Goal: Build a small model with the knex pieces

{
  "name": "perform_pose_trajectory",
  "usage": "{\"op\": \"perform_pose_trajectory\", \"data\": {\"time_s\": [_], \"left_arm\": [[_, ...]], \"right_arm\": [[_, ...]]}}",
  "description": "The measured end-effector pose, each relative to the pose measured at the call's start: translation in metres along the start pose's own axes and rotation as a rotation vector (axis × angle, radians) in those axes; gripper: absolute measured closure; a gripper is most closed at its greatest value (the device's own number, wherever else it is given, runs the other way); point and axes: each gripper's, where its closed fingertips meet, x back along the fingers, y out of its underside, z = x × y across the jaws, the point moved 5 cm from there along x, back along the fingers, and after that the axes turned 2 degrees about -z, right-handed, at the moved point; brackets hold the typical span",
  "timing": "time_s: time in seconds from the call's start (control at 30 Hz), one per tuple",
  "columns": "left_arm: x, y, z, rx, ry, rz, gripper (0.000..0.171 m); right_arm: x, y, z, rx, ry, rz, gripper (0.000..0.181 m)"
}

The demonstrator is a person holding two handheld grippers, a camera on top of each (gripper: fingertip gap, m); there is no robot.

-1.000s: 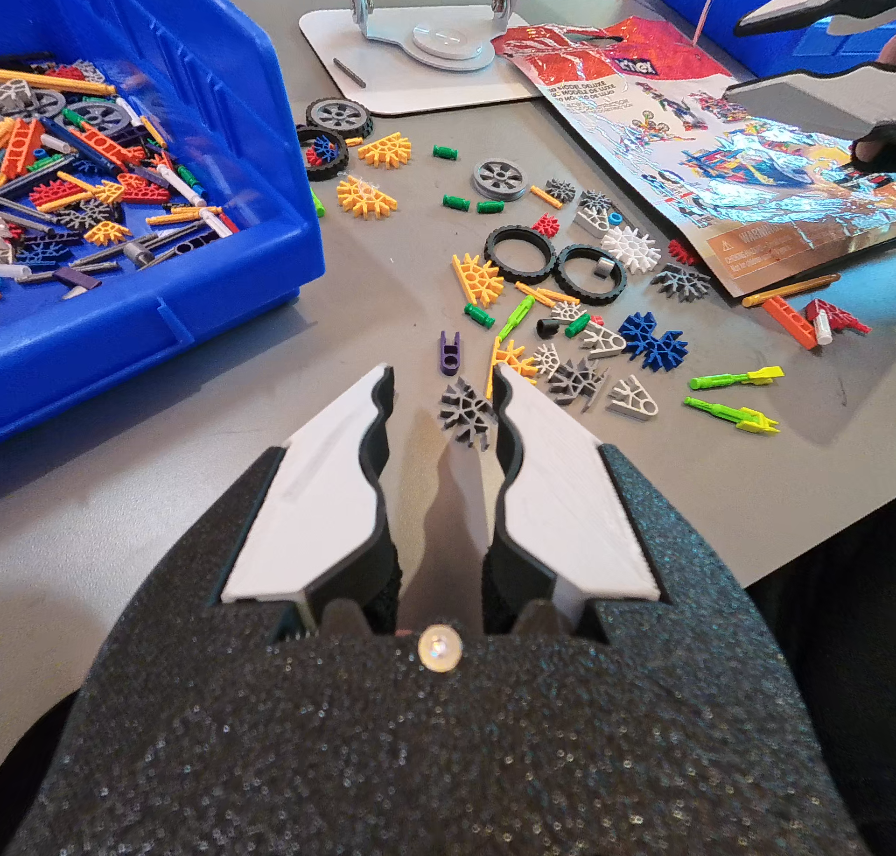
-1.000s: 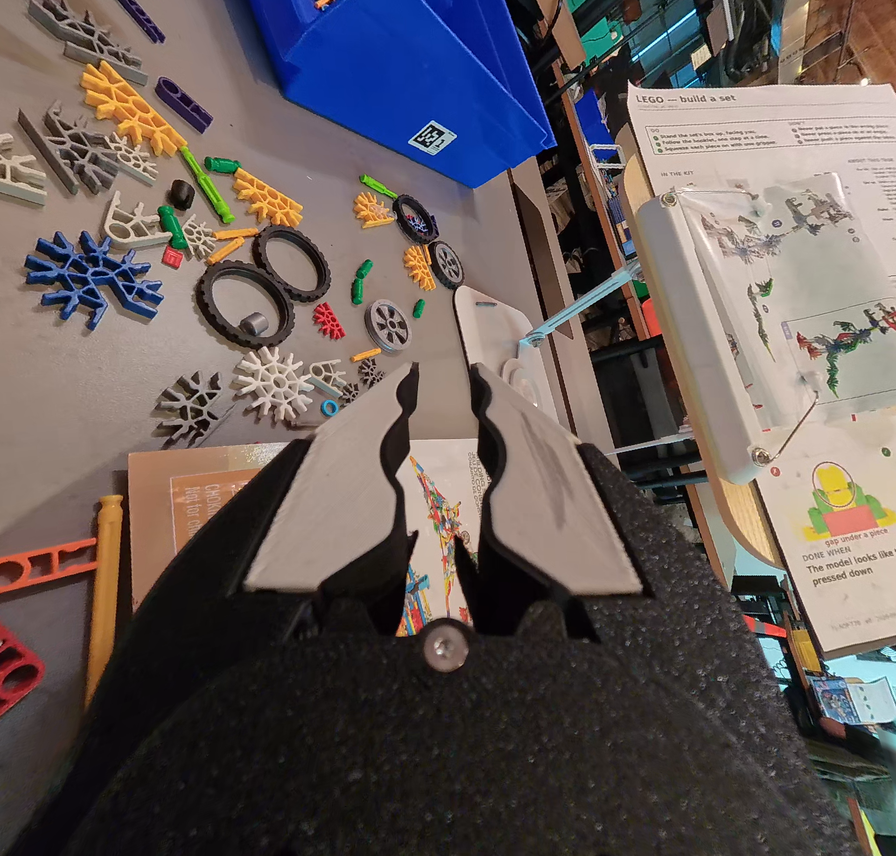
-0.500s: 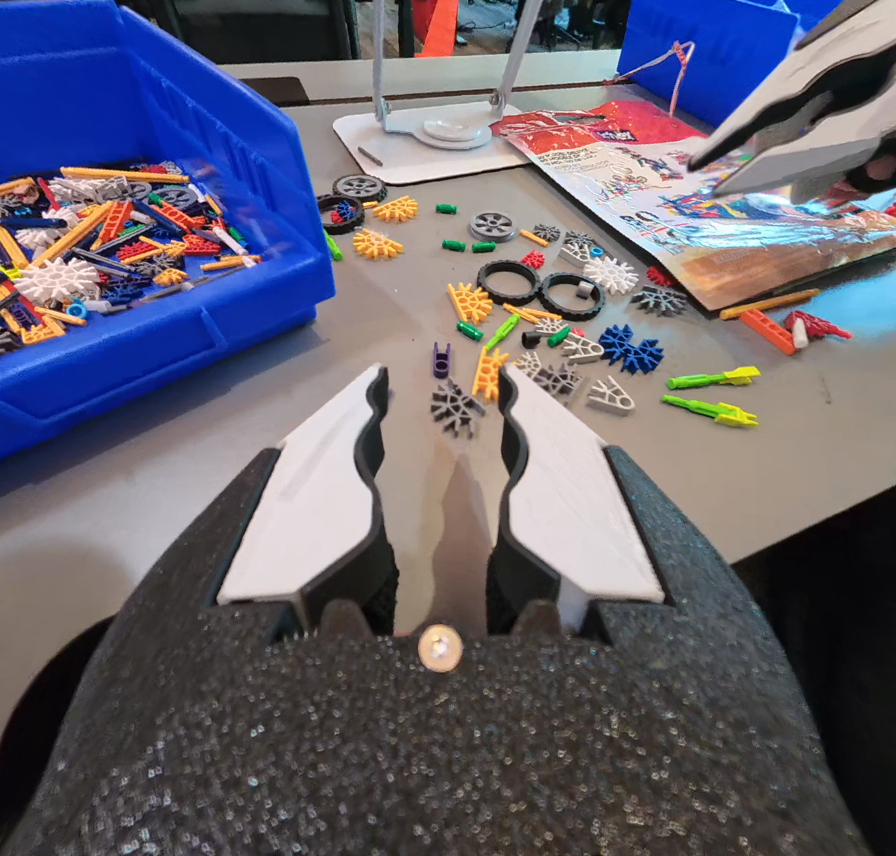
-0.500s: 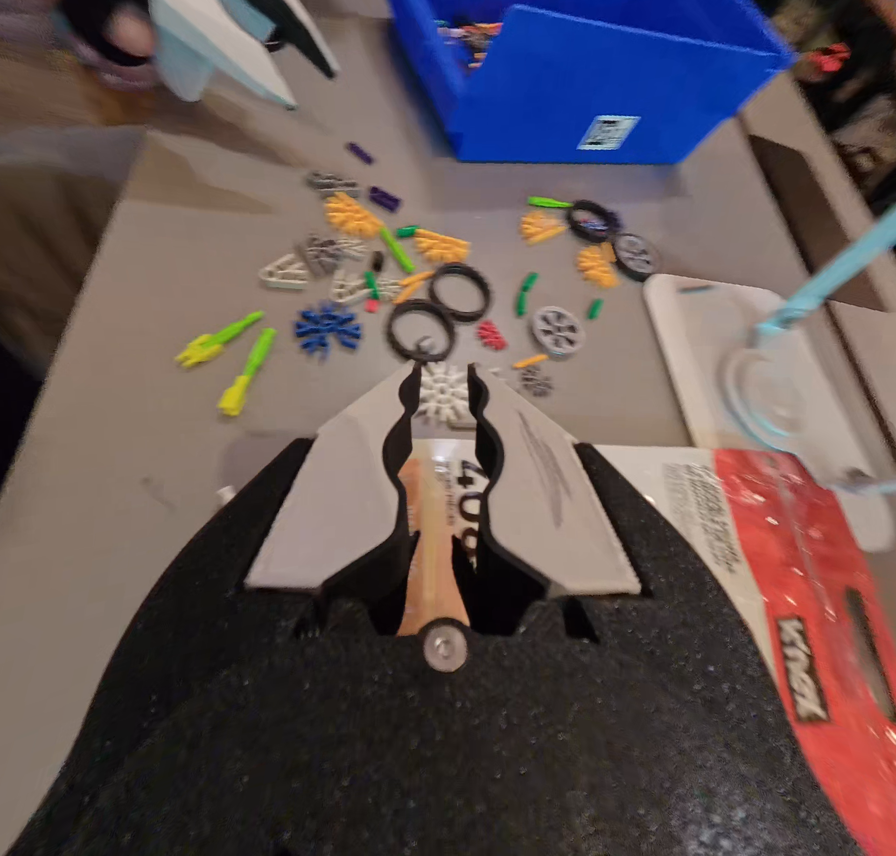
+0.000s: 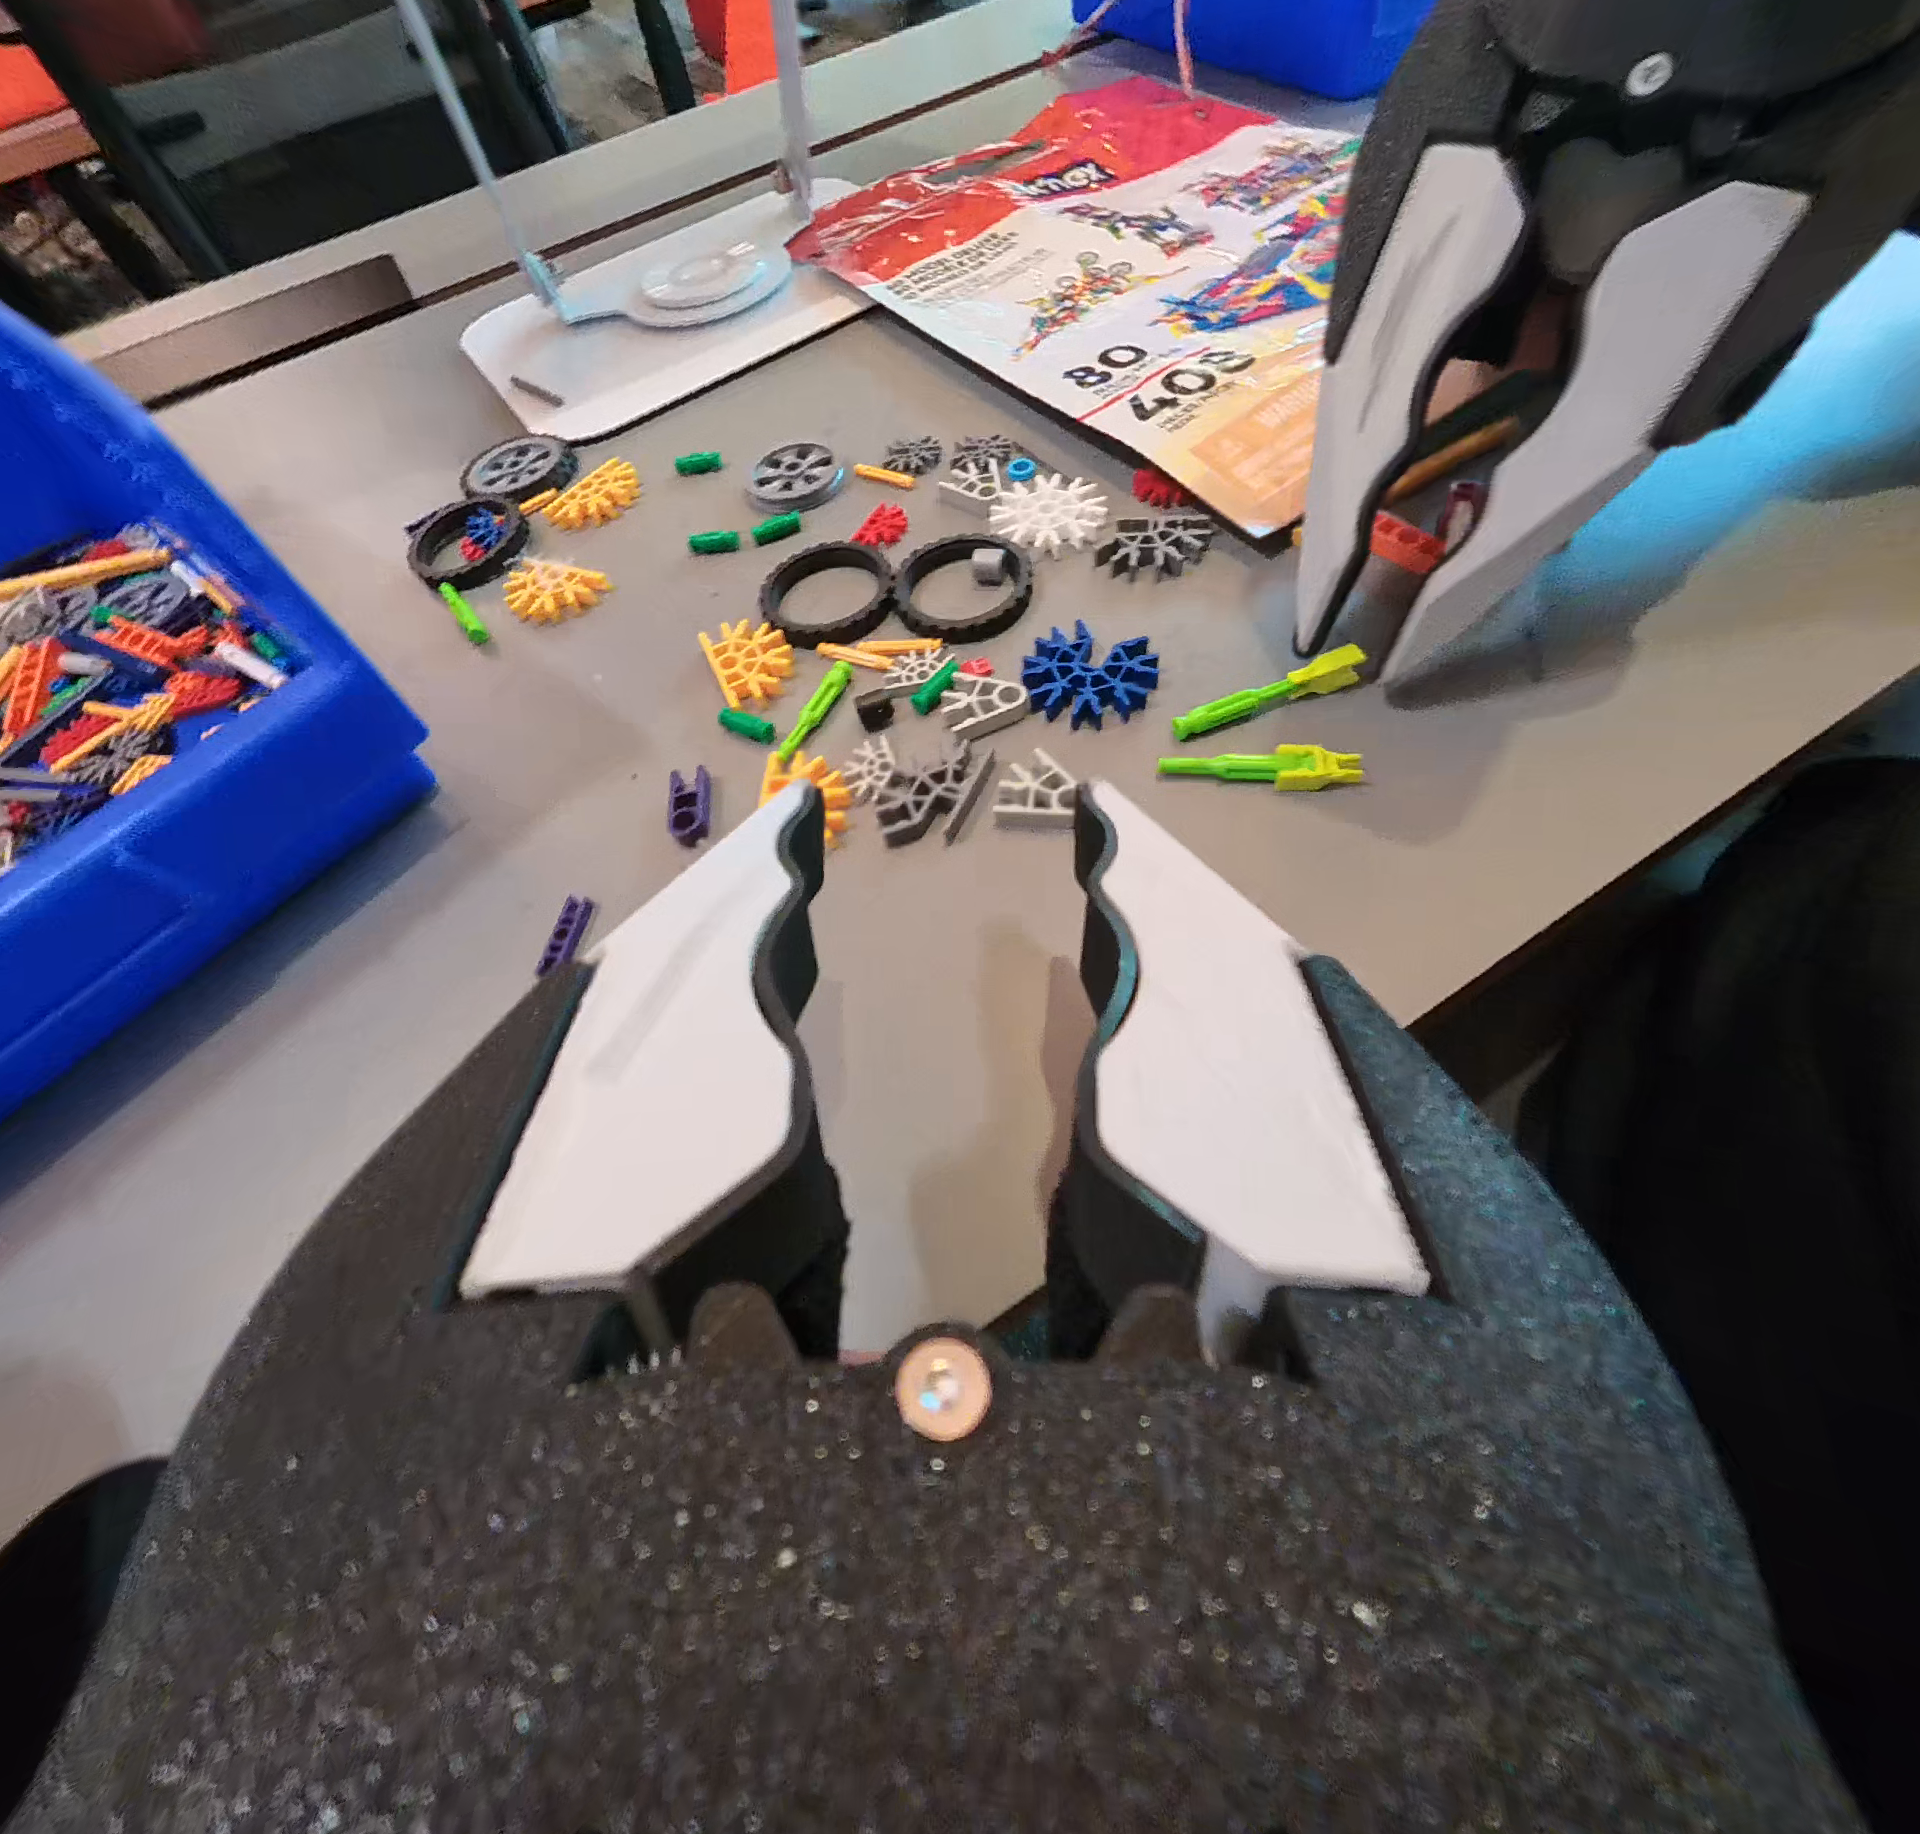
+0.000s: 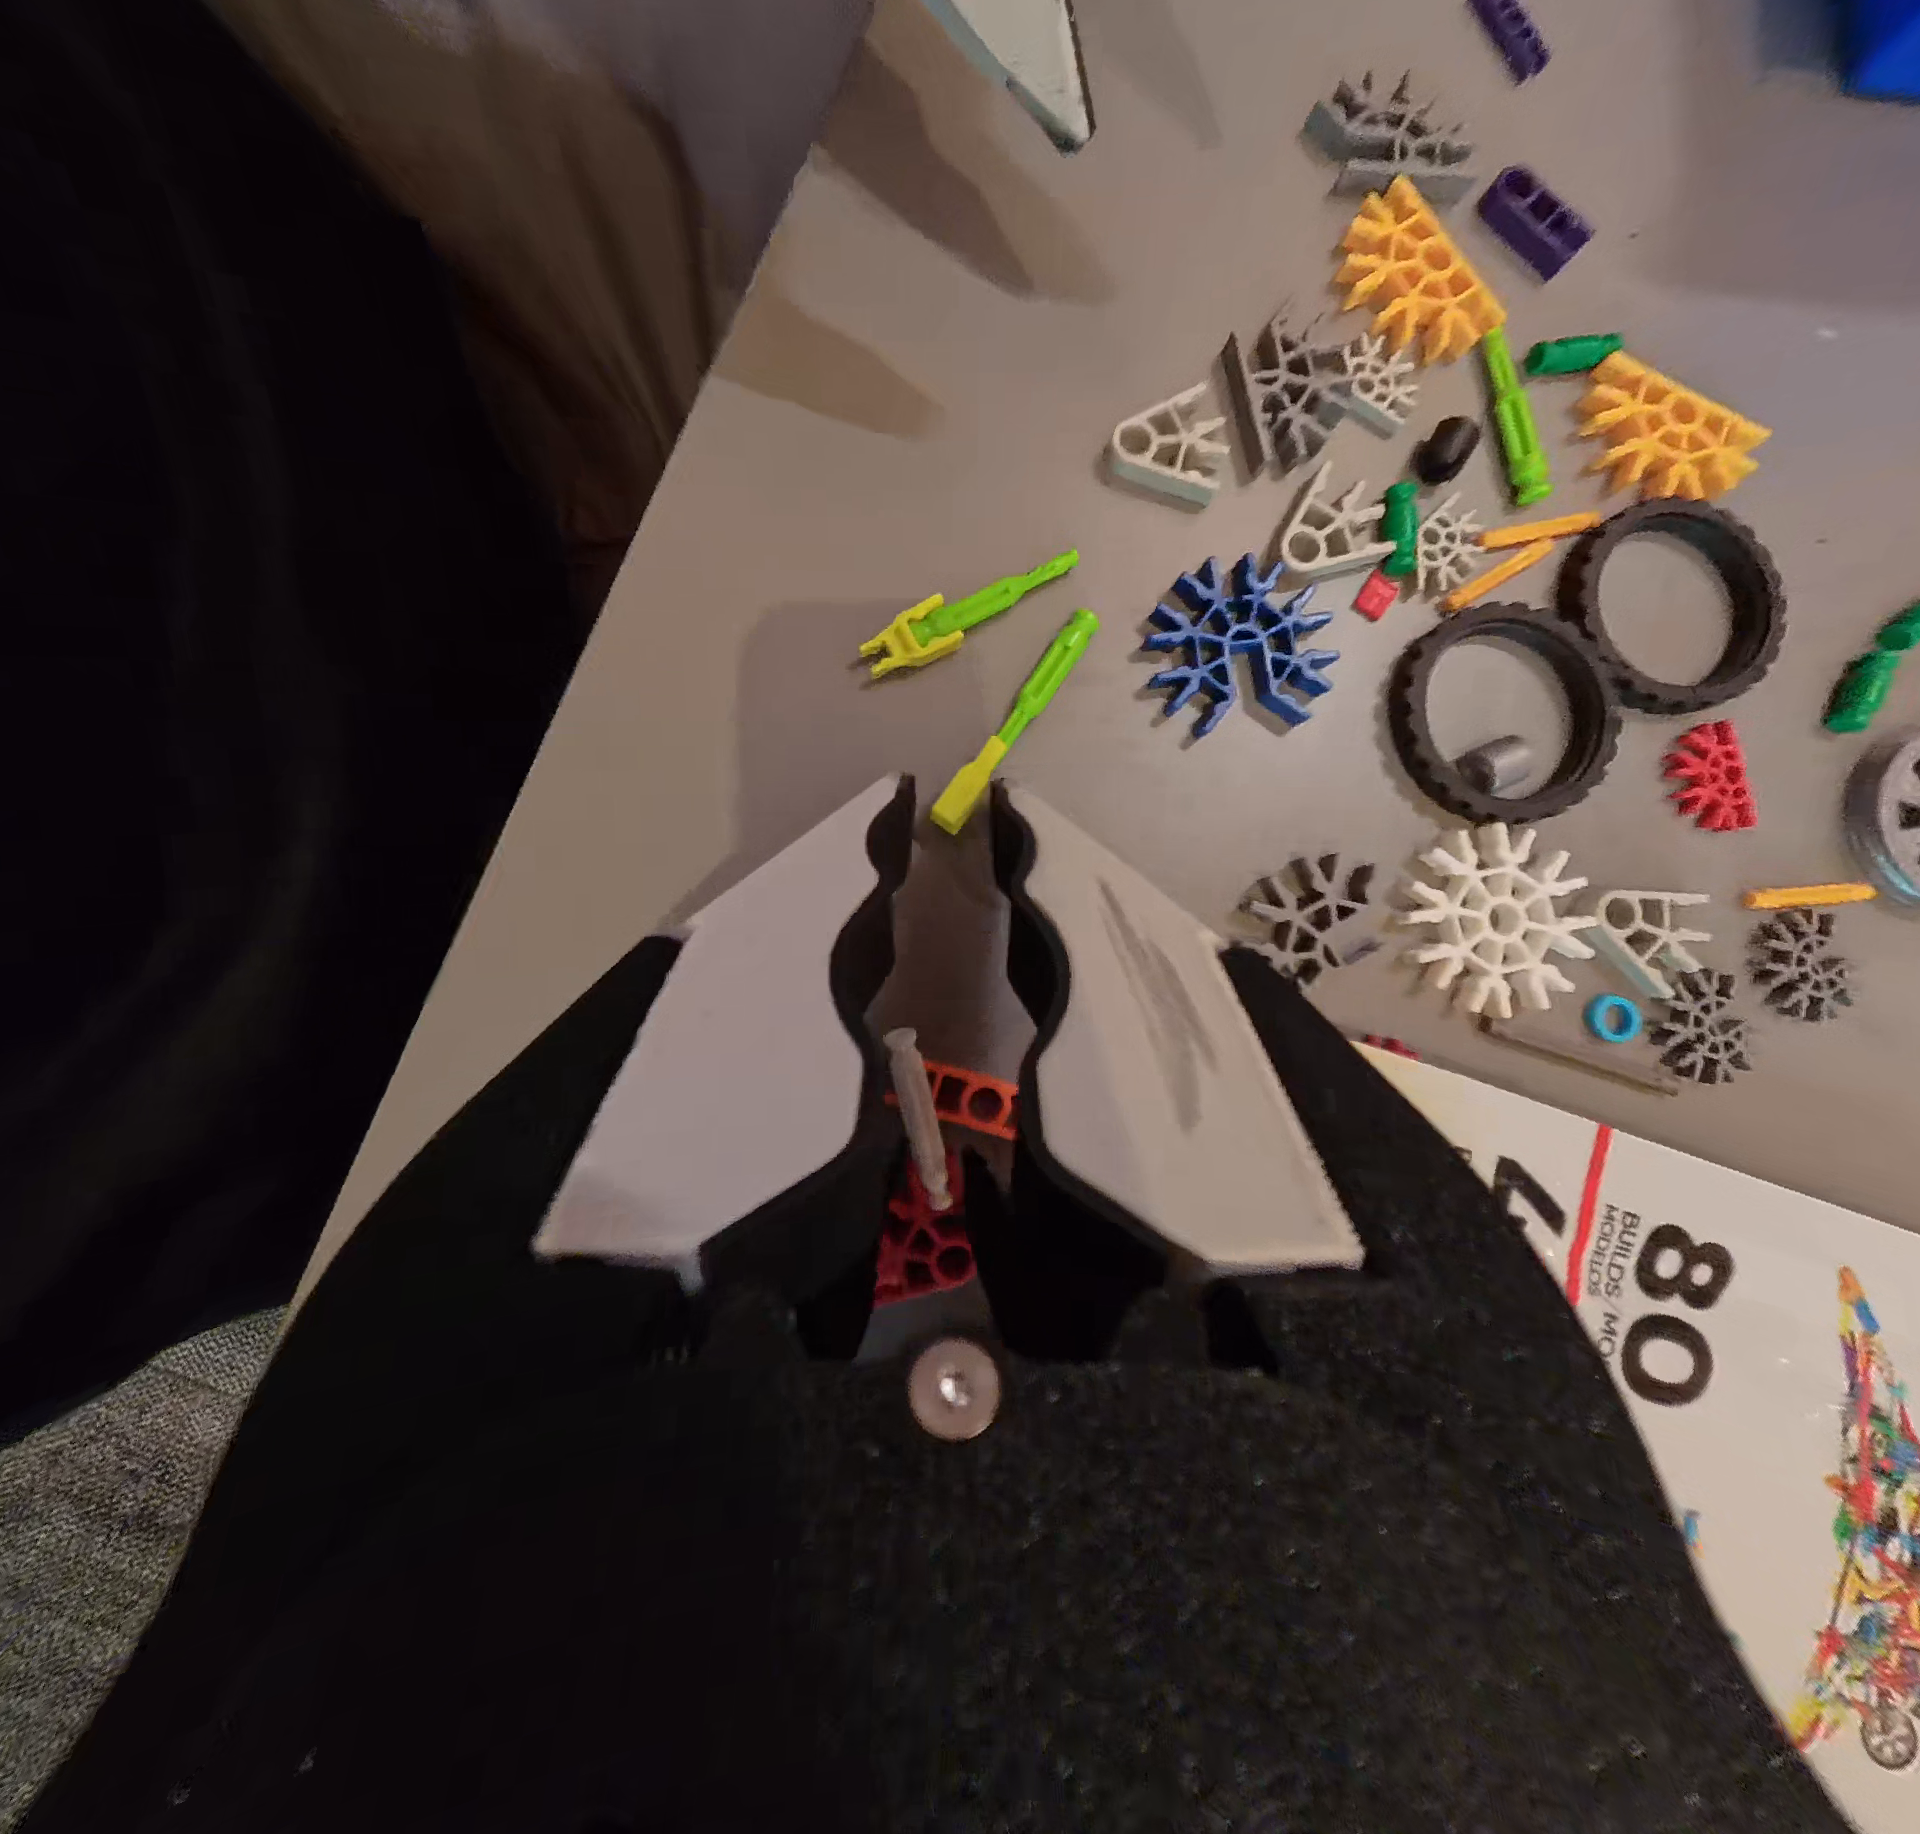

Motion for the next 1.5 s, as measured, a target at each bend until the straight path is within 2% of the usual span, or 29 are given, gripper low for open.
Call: {"op": "perform_pose_trajectory", "data": {"time_s": [0.07, 0.27, 0.4, 0.5, 0.67, 0.83, 1.3, 1.43, 1.5], "left_arm": [[-0.004, -0.004, 0.006, -0.025, 0.019, -0.004, 0.125], [-0.017, -0.021, 0.026, -0.100, 0.090, 0.004, 0.125], [-0.029, -0.033, 0.040, -0.176, 0.131, -0.008, 0.126], [-0.043, -0.038, 0.043, -0.256, 0.127, -0.044, 0.132], [-0.055, -0.045, 0.042, -0.345, 0.112, -0.069, 0.151], [-0.057, -0.050, 0.036, -0.345, 0.090, -0.050, 0.163], [-0.078, -0.054, 0.027, -0.272, 0.019, -0.064, 0.167], [-0.077, -0.051, 0.029, -0.332, 0.062, -0.068, 0.167], [-0.075, -0.049, 0.032, -0.417, 0.064, -0.081, 0.167]], "right_arm": [[-0.004, 0.002, 0.002, -0.006, 0.019, -0.022, 0.175], [-0.002, 0.002, 0.007, -0.019, 0.035, -0.014, 0.176], [0.010, -0.002, 0.019, -0.036, 0.103, 0.052, 0.176], [0.025, -0.009, 0.023, -0.013, 0.137, 0.138, 0.176], [0.038, -0.011, 0.031, 0.005, 0.204, 0.187, 0.177], [0.044, -0.016, 0.035, -0.005, 0.244, 0.223, 0.177], [0.046, -0.010, 0.055, -0.056, 0.377, 0.213, 0.177], [0.043, -0.007, 0.049, -0.016, 0.335, 0.195, 0.176], [0.041, -0.006, 0.047, 0.001, 0.326, 0.195, 0.175]]}}
